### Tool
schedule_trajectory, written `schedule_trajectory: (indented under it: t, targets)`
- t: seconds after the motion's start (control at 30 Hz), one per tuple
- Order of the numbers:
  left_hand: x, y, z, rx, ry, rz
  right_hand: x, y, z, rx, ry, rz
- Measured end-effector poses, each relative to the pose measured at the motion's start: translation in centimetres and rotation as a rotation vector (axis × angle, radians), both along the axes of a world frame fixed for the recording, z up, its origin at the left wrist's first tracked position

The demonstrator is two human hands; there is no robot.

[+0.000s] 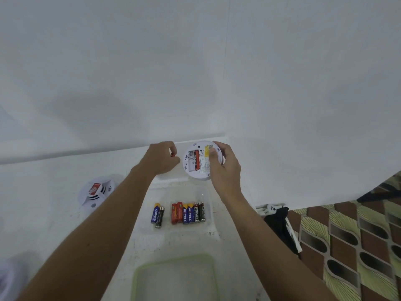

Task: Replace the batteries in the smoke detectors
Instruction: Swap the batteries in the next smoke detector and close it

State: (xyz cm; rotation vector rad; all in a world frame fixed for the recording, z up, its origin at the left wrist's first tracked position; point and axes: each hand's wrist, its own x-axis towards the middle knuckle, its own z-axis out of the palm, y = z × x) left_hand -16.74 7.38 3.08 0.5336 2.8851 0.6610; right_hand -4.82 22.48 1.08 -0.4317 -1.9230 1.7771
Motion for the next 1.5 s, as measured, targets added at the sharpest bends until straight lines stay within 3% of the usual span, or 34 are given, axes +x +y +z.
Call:
schedule_trajectory:
  t: [0.17, 0.33, 0.67, 0.8, 1.17, 1.3, 1.5]
  targets:
    - [2.4, 0.2, 2.0, 0.286, 0.079, 0.023, 0.3, 0.0, 0.1, -0.027, -0.011, -0.015]
    - [6.3, -0.4, 3.6, 0.566, 0.038, -0.037, 0.3, -0.2, 0.3, -0.037, -0.008, -0.025]
    - [9.0, -1.2, 2.7, 0.381, 0.095, -0.157, 0.6, -0.5, 0.9, -0.058, -0.004, -0.013]
    - [9.5, -1.6, 2.0, 0.408, 0.088, -0.145, 0.8, -0.5, 0.9, -0.090, -0.014, 0.024]
    - [12.2, -2.0, 1.1, 0.853, -0.231, 0.008, 1.1, -1.0, 1.5, -0.098, -0.020, 0.109]
    - [13.0, -2.6, 1.0, 1.047, -0.253, 0.093, 1.4, -1.9, 1.4, -0.045, -0.003, 0.160]
    - [13.4, -4.7, 0.6, 1.124, -0.225, 0.205, 1.9, -4.2, 1.8, 0.000, 0.030, 0.244]
